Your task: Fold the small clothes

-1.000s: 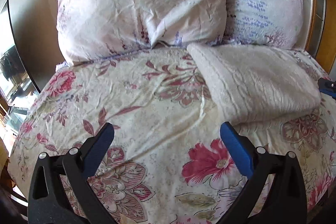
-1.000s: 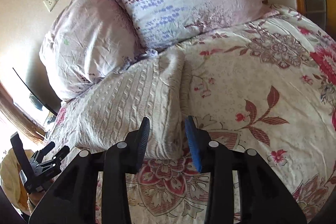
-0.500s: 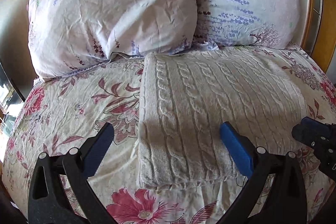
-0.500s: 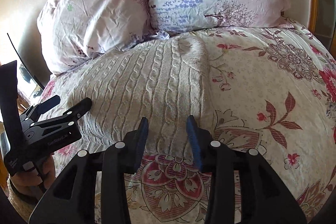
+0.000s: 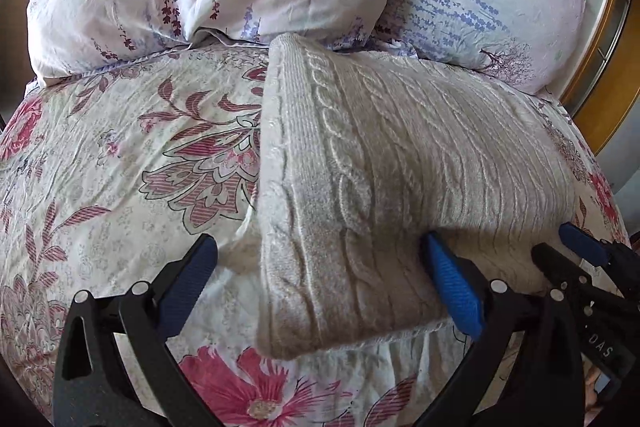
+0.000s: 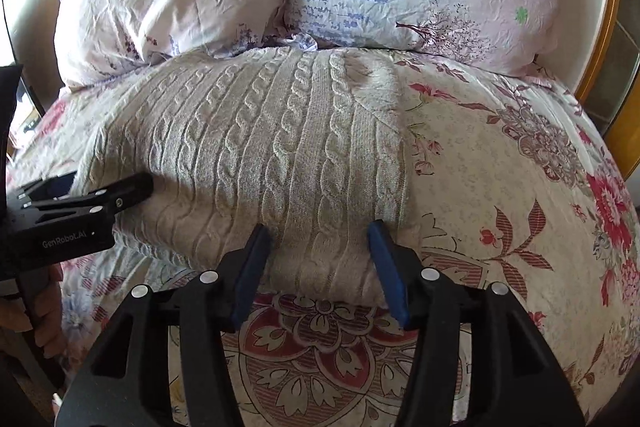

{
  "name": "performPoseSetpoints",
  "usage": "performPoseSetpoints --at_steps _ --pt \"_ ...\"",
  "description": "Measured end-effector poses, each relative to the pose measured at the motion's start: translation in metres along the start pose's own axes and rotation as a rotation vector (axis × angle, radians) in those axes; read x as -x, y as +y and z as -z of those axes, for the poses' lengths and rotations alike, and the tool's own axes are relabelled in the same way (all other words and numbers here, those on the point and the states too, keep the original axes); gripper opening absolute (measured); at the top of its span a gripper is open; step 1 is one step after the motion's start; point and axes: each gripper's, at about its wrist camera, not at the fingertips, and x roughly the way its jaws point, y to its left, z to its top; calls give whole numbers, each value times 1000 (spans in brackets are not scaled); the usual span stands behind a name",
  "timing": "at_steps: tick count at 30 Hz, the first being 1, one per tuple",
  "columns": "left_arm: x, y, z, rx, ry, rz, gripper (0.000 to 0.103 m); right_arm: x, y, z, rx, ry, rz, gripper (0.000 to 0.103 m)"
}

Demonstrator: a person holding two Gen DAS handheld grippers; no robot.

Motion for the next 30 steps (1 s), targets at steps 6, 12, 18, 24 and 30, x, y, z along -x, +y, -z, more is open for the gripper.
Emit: performPoseSetpoints --at_steps 6,12,18,24,30 --pt "48 21 12 -42 -123 -98 101 46 -33 4 -91 -146 108 92" --pt "57 27 35 -70 -113 -142 101 57 -24 26 -51 -160 177 102" --pt "56 24 52 -61 -102 -153 101 55 -14 33 -41 -165 162 102" --pt "46 16 61 -103 -78 -183 101 38 -1 37 -33 -98 111 102" --pt "36 16 60 -104 -38 -194 101 20 10 41 -1 -28 124 102"
